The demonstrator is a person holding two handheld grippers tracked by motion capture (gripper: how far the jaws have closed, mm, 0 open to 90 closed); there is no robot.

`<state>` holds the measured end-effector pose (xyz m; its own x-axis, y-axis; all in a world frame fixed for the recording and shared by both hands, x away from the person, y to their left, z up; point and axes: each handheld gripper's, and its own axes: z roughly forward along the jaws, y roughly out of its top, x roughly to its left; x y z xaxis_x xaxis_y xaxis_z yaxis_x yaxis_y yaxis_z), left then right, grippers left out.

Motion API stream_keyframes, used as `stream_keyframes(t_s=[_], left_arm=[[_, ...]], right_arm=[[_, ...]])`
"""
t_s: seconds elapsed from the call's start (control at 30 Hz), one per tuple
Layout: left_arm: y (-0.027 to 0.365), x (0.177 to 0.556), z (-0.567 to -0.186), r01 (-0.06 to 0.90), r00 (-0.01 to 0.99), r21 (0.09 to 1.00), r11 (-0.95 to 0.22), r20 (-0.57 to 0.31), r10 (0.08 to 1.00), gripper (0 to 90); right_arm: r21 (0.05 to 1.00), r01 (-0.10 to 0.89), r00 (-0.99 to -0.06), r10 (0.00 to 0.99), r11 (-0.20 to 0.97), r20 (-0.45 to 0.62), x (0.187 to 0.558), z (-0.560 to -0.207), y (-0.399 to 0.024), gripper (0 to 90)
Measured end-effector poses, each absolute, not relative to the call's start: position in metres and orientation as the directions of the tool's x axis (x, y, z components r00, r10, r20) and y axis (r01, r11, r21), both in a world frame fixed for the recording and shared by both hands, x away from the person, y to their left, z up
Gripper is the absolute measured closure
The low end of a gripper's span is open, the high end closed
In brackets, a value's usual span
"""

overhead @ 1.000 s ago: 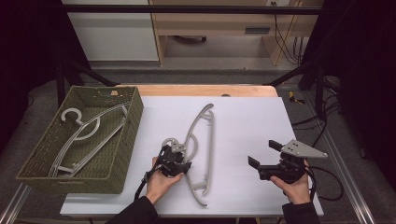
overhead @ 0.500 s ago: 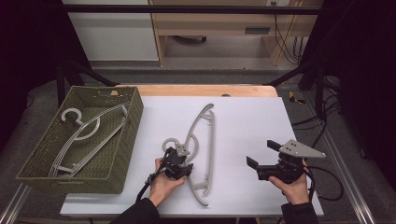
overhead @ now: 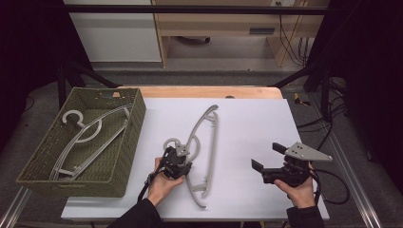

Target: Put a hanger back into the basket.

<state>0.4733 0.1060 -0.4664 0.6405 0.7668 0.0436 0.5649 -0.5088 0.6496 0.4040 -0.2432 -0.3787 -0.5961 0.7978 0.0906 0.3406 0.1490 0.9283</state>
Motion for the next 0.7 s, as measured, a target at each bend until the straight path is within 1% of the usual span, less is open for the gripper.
stream_keyframes(t_s=[0.1, 0.17, 0.23, 0.37, 0.47, 0.53, 0.6, 0.63, 0.7], left_arm=[[0.108, 0.473, -0.466, 0.574, 0.63, 0.658, -0.488, 0.025, 0.776, 65.8], [0.109, 0.471, -0.467, 0.599, 0.611, 0.666, -0.444, -0.022, 0.792, 65.9], [0.111, 0.468, -0.467, 0.62, 0.611, 0.66, -0.424, -0.068, 0.789, 58.5], [0.112, 0.456, -0.47, 0.645, 0.6, 0.664, -0.379, -0.132, 0.789, 50.6], [0.109, 0.448, -0.472, 0.643, 0.593, 0.667, -0.376, -0.123, 0.795, 47.7], [0.105, 0.444, -0.472, 0.636, 0.587, 0.666, -0.389, -0.091, 0.804, 45.8], [0.101, 0.44, -0.473, 0.617, 0.578, 0.669, -0.415, -0.028, 0.815, 46.8], [0.099, 0.439, -0.473, 0.606, 0.582, 0.66, -0.443, 0.01, 0.813, 50.1], [0.1, 0.44, -0.472, 0.611, 0.585, 0.655, -0.444, 0.004, 0.811, 52.2]], right_arm=[[0.929, 0.339, -0.596, 0.798, 0.145, 0.093, 0.404, -0.379, -0.243, 3.4], [0.929, 0.339, -0.596, 0.798, 0.148, 0.09, 0.404, -0.379, -0.243, 3.4], [0.929, 0.338, -0.597, 0.797, 0.148, 0.09, 0.404, -0.379, -0.243, 3.3], [0.928, 0.343, -0.597, 0.796, 0.145, 0.096, 0.404, -0.379, -0.243, 3.4], [0.929, 0.34, -0.597, 0.797, 0.147, 0.092, 0.404, -0.379, -0.243, 3.4], [0.929, 0.339, -0.599, 0.796, 0.148, 0.092, 0.404, -0.378, -0.243, 3.4], [0.928, 0.341, -0.598, 0.796, 0.148, 0.093, 0.404, -0.379, -0.242, 3.4], [0.928, 0.342, -0.598, 0.796, 0.148, 0.094, 0.404, -0.379, -0.242, 3.4], [0.927, 0.342, -0.601, 0.794, 0.154, 0.089, 0.404, -0.379, -0.242, 3.4]])
